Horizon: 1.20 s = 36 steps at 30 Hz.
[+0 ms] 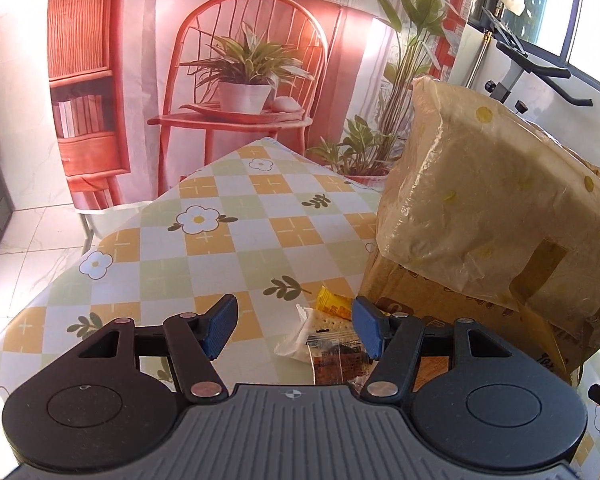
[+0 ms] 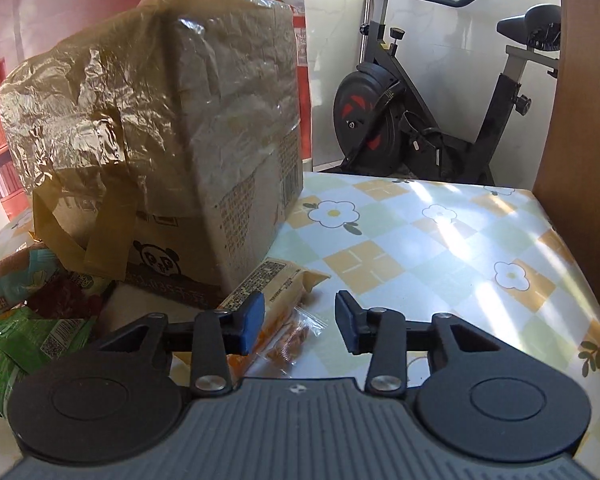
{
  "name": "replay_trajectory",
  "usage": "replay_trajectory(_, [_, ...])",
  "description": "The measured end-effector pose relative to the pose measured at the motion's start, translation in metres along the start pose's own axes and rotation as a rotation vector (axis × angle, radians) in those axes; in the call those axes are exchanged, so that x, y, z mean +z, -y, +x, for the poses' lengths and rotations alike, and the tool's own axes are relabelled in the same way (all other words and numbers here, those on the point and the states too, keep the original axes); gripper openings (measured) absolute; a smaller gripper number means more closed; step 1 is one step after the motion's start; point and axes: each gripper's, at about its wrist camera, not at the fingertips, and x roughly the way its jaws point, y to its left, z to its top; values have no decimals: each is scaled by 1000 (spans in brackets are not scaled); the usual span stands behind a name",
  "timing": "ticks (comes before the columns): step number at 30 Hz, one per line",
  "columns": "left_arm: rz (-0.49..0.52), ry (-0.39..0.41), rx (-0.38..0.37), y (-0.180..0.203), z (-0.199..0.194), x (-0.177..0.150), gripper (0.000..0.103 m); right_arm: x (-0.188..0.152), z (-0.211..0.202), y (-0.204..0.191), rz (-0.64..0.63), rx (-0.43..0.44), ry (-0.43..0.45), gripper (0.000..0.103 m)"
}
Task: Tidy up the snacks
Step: 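Lower the right tool onto the small clear snack packet and grasp it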
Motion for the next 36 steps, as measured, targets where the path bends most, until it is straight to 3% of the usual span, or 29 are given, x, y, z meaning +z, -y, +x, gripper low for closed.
replay_trajectory(14, [5,-59,-10,3,14,-16,65,-15,27,-6,41,-46,-54,31])
replay_trajectory(16, [10,-71,-18,2,17,-18,65,-18,26,-6,42,-53,-40,22])
replay_trajectory(27, [86,-145,-62,12,45,-29,64,-27,17,-7,55,-61,18,20])
replay_trajectory(36, [59,-130,-81,18,72,-31,60,-28,18,-5,54,-50,13,20])
